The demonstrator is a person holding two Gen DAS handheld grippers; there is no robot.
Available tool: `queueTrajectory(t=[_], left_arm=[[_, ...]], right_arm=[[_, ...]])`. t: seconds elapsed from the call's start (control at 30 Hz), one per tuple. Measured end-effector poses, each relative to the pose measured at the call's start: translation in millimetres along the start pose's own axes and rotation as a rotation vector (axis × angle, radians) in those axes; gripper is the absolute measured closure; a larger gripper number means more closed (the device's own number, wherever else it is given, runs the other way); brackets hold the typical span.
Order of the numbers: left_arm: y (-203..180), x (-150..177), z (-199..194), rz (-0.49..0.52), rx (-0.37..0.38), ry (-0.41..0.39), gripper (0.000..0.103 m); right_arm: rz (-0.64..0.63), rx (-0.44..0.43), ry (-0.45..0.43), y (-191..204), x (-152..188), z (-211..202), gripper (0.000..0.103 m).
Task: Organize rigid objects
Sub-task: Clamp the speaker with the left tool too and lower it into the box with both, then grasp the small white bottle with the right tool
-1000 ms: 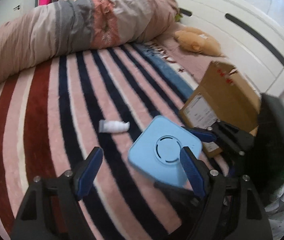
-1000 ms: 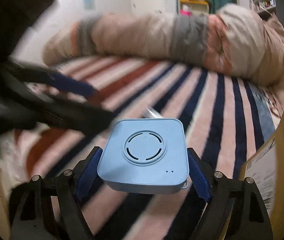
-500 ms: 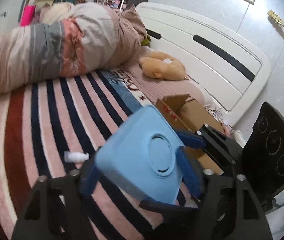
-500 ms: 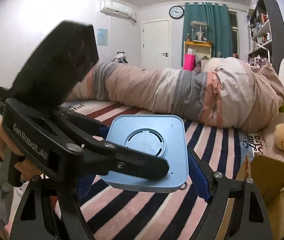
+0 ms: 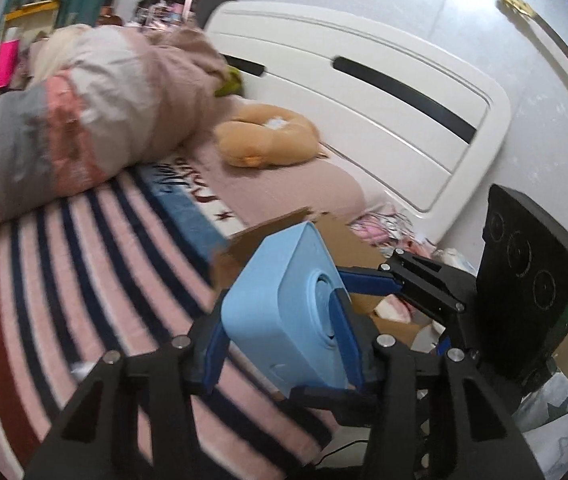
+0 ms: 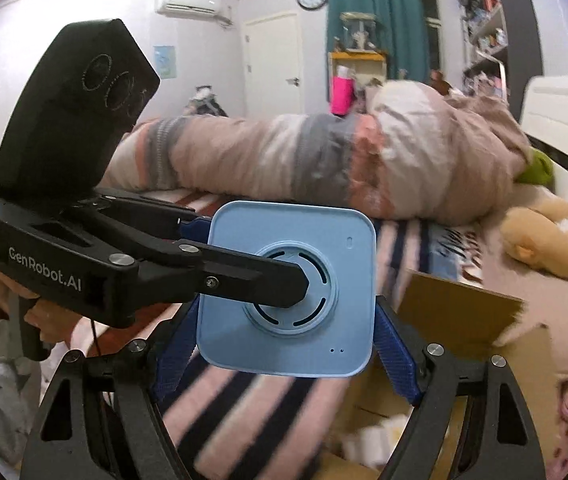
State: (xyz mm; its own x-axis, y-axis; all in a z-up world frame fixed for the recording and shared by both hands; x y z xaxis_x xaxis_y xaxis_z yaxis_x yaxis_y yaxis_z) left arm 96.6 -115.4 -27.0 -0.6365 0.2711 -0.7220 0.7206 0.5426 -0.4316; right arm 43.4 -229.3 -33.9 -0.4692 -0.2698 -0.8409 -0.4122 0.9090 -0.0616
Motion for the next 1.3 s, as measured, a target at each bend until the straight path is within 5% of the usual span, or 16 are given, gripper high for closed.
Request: queueTrajectory(t=[0.3,0.37,0.43,0.47,0.73,1.0,1.13,1.3], left_arm=[[-12.1,-17.2,94.6,-0.001,-0.040,0.218,0.060],[-9.3,-16.5,101.1,0.006,-0.082,0.236,0.054],[-9.6,-17.7,98.9,0.009,-0.085,0.220,0.032],[-10.5,-19.1,94.5,0.015,-0.086,0.202,0.029],[-1.9,-18.4,61.9,0.027,-0.189,0.150,0.029],[22.3,-6.4,2.7,-0.014,-0.259,0.071,0.029],[42.4,5.1,-41.7,-0.039,-0.345,0.010,0.028],[82.6,37.8,-92.8,-0.090,-0.485,-0.049,0.020]], right_arm=[[0.026,0.030,0.286,-68.0,19.1,25.9,0.023],[0.013,0.046,0.336,-70.4,24.9,37.2,0.023],[-0.018,0.077,0.374,-69.6,28.9,44.6,0.020],[-0.033,0.097,0.381,-68.8,31.6,46.2,0.014],[-0.003,0.109,0.342,-68.3,24.2,34.7,0.009],[-0.058,0.113,0.205,-40.0,-0.9,13.6,0.005],[-0.050,-0.012,0.119,-5.2,-23.3,7.5,0.006],[-0.107,-0.126,0.109,64.1,-37.9,27.8,0.027]])
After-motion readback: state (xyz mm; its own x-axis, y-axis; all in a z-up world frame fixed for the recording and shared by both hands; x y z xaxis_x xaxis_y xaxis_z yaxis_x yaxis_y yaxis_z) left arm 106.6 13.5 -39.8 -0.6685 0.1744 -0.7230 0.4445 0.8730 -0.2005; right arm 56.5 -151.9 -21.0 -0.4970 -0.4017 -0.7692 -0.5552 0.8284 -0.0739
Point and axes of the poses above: each gripper's, at about its wrist camera, not at the fingertips, and z roughly the way its jaws point, y to its left, x to its underside, the point moved 2 cm from there along z, roughly the way its jaws point, and after that the axes turned 10 degrees about x, right-handed, at the moved point
